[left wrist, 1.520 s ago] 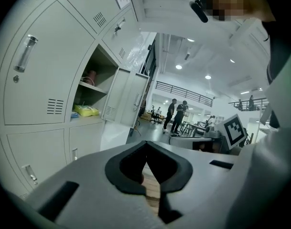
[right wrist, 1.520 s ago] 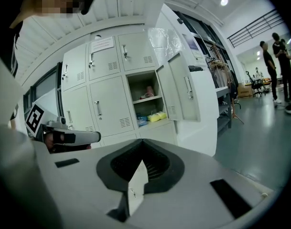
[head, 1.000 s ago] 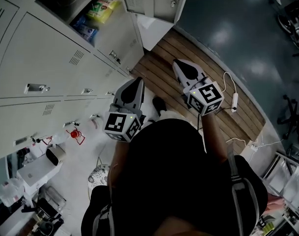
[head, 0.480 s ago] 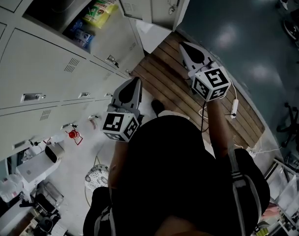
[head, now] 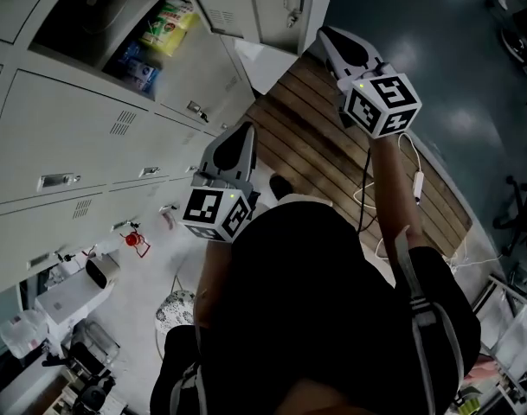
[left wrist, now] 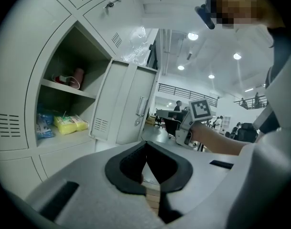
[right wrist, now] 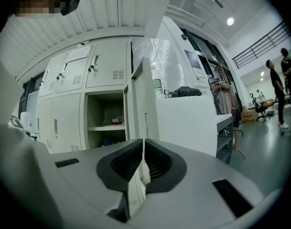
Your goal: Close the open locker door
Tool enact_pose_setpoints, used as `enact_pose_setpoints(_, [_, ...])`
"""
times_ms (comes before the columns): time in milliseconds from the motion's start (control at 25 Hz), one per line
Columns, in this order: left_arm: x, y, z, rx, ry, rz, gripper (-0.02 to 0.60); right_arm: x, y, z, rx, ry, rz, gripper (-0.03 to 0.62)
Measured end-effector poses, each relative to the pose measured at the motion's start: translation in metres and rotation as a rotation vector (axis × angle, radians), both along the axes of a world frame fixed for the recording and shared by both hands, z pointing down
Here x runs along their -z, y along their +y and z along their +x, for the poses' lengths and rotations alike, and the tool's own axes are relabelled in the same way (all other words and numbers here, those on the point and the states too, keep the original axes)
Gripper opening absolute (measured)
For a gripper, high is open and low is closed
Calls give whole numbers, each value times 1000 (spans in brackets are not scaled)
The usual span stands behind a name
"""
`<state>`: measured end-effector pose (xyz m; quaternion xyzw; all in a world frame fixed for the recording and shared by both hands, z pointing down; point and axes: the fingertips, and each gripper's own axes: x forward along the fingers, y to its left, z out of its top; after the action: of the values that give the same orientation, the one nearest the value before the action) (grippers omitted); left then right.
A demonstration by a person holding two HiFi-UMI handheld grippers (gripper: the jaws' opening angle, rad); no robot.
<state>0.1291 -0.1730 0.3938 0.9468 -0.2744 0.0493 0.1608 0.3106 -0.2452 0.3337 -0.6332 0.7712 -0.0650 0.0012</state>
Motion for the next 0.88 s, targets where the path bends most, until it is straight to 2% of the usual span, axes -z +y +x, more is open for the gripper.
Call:
enact_pose_setpoints(320, [-1,3,6,-30,-18,1,17,24,-27,22,-32,68,41,9])
enact_pose_setpoints(600, [-2,3,0,-18,-24,1,17,28,-45,22,-13,125,30,54])
enact_pose_setpoints(880, [-4,5,-4,-21,-23,3,17,26,-50,24,-15,129,20,55])
